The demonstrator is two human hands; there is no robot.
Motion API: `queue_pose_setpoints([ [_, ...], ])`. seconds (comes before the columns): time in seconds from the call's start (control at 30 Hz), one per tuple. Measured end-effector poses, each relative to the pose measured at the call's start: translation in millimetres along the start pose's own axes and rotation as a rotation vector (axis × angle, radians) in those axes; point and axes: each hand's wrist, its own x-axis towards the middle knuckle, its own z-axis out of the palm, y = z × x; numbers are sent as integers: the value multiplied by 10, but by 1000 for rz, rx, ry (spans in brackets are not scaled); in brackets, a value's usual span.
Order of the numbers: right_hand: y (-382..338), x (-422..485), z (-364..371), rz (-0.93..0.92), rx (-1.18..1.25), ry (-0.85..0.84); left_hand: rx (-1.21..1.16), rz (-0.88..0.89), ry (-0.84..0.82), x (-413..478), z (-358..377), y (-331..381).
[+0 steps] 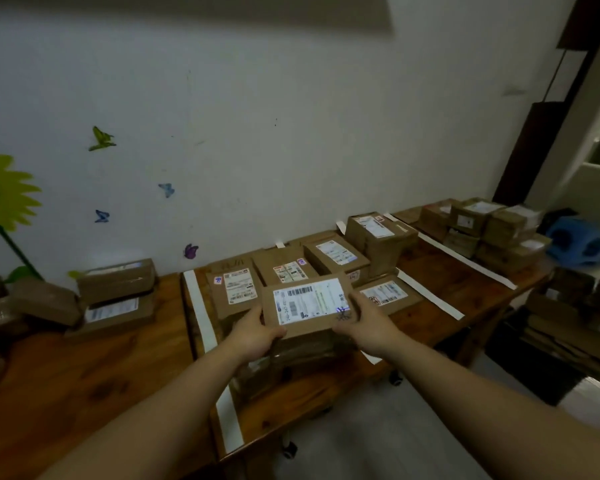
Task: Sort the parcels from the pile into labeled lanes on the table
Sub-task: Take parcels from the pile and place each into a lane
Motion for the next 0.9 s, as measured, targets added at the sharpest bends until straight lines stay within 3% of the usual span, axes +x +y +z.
queue_pose_setpoints([
  [0.17,336,458,73,15,-111,-42,37,10,9,271,162,-153],
  [0.4,495,970,-17,59,-120,-135,329,47,78,596,456,-284],
  [0.6,500,1373,-153,17,-241,-223,401,-59,43,861,526,-250],
  [0.73,341,1474,-167,-115,-429,-205,498,-148,119,876,373,-176],
  [0.9,-209,1488,116,-304,-485,-240,514,-158,301,615,-238,-92],
])
